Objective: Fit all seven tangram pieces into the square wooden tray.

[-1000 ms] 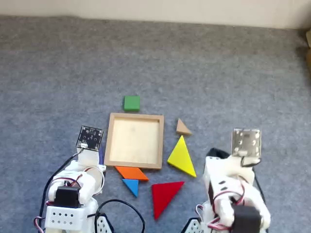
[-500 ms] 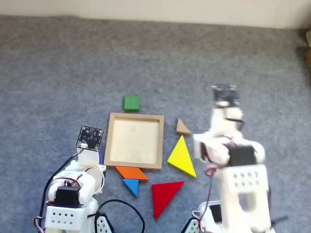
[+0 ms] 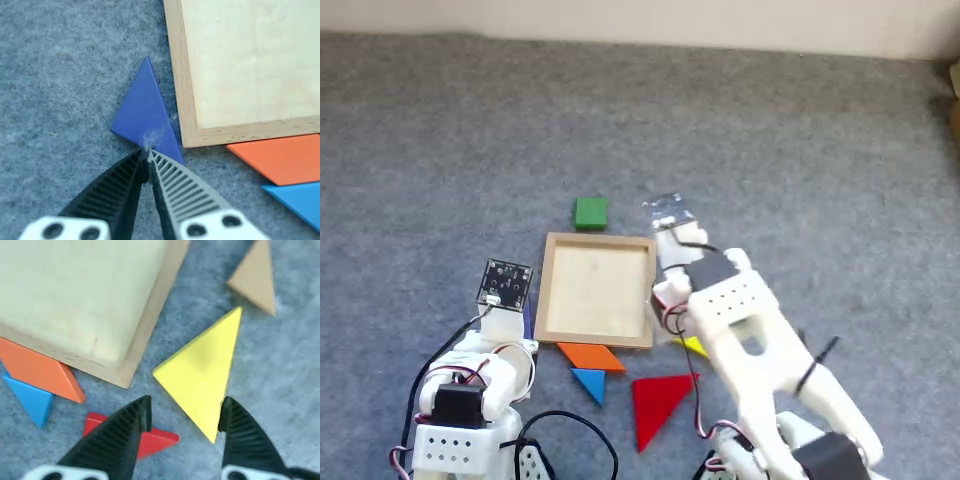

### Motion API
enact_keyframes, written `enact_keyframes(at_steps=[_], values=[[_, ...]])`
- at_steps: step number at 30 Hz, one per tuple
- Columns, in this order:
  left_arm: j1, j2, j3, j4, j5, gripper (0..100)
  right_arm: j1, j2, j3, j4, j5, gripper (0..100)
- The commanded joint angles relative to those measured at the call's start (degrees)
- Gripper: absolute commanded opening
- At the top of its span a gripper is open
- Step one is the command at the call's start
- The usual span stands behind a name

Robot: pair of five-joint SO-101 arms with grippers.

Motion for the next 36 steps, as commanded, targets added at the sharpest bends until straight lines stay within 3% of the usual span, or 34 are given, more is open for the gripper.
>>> enact_keyframes(at_steps=[1, 10, 28, 36], values=[[0.31, -2.33, 1.19, 0.18, -0.35, 0, -1.01, 2.07, -3.47, -2.86, -0.70, 22.1], [0.31, -2.33, 1.19, 0.18, -0.35, 0, -4.44, 10.51, -3.56, -6.46, -3.78, 22.1], [0.31, -2.33, 1.19, 0.18, -0.35, 0, -1.10, 10.51, -3.56, -8.66, -3.34, 22.3], [0.31, -2.33, 1.19, 0.18, -0.35, 0, -0.04, 10.86, -3.30, -8.66, -1.32, 34.8]])
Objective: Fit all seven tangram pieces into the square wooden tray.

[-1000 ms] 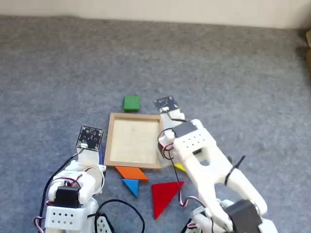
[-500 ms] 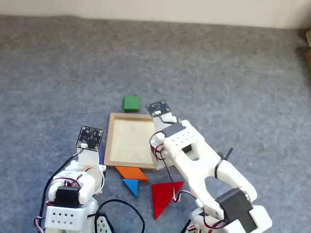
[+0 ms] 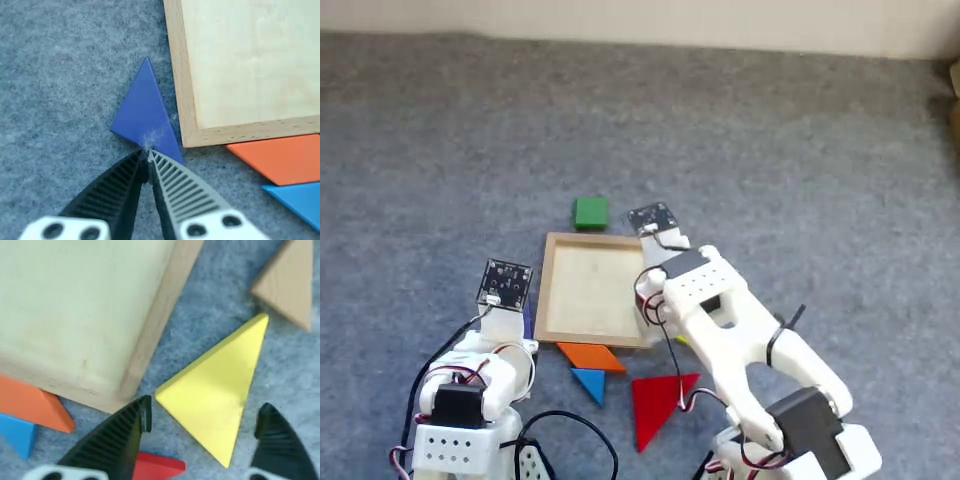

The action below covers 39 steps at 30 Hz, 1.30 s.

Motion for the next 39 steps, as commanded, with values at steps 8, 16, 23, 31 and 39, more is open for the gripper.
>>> enact_keyframes(at_steps=[8, 16, 23, 31, 39], values=[[0.31, -2.33, 1.19, 0.18, -0.35, 0, 0.84, 2.15, -3.12, -0.84, 1.14, 34.6], [0.31, -2.33, 1.19, 0.18, -0.35, 0, 0.84, 4.09, -3.21, -0.84, 1.05, 34.6], [0.31, -2.33, 1.19, 0.18, -0.35, 0, 0.84, 3.74, -3.21, -0.92, 0.97, 34.6], [0.31, -2.33, 1.19, 0.18, -0.35, 0, 0.75, 3.65, -3.38, -1.36, 0.97, 34.6], [0.31, -2.33, 1.19, 0.18, -0.35, 0, 1.10, 4.26, -4.26, -4.53, -5.10, 34.6]])
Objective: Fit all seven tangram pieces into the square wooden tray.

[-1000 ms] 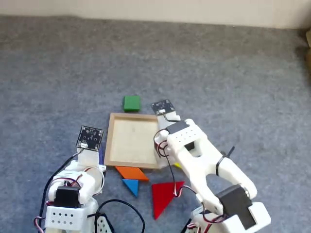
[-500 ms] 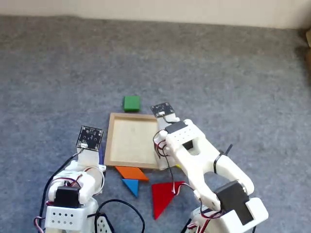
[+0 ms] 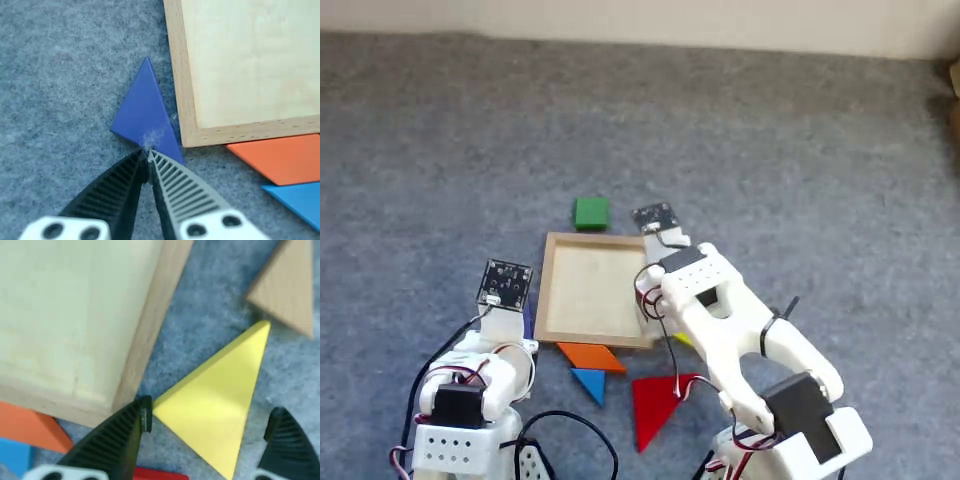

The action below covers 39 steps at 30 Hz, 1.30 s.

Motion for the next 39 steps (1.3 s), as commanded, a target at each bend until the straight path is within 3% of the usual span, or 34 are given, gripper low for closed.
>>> enact_keyframes(at_steps=[1, 14, 18, 22, 29, 39], values=[[0.31, -2.33, 1.19, 0.18, -0.35, 0, 0.84, -0.40, -2.77, -1.45, -1.85, 34.6], [0.31, -2.33, 1.19, 0.18, -0.35, 0, 0.92, -0.40, -2.68, -1.36, -1.76, 34.6], [0.31, -2.33, 1.19, 0.18, -0.35, 0, 0.92, -0.31, -2.59, -1.19, 2.99, 34.6], [0.31, -2.33, 1.19, 0.18, -0.35, 0, 1.54, -0.31, -2.59, -1.19, 3.16, 34.6], [0.31, -2.33, 1.19, 0.18, -0.35, 0, 3.82, -0.31, -2.51, -1.19, 3.43, 18.3], [0.31, -2.33, 1.19, 0.18, -0.35, 0, 6.29, -5.05, -4.00, 5.85, 3.52, 17.0]])
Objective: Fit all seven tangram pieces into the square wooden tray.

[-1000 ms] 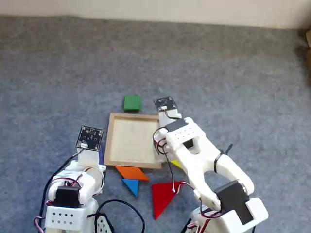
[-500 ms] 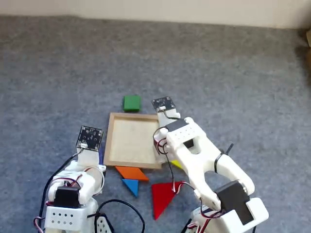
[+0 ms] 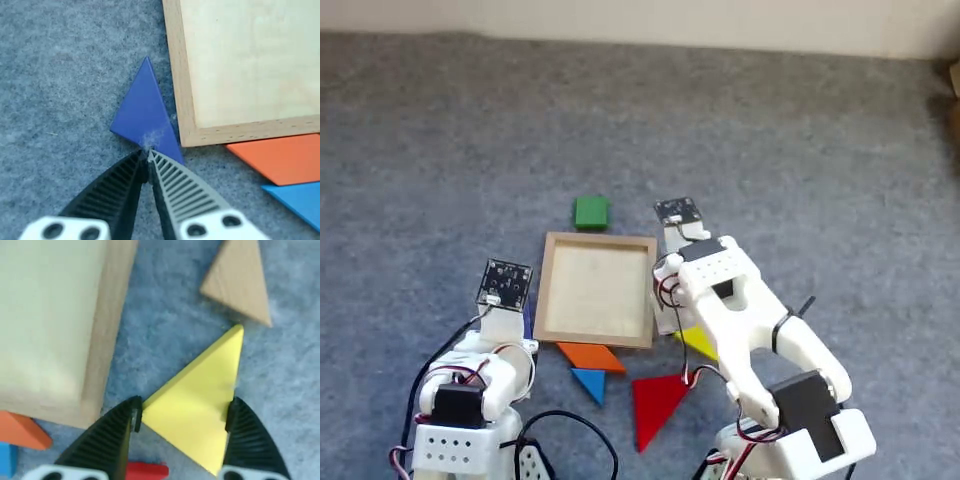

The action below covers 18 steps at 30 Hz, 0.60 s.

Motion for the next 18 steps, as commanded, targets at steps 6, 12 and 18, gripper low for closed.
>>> enact_keyframes(at_steps=[6, 12, 18], values=[[0.31, -2.33, 1.19, 0.18, -0.35, 0, 0.75, -13.05, -4.18, 2.15, 0.62, 17.0], [0.31, -2.33, 1.19, 0.18, -0.26, 0, 0.57, -16.13, -4.35, 5.23, 0.62, 17.4], [0.31, -2.33, 1.19, 0.18, -0.26, 0, -1.71, -16.48, -3.91, 12.70, 13.98, 26.7]])
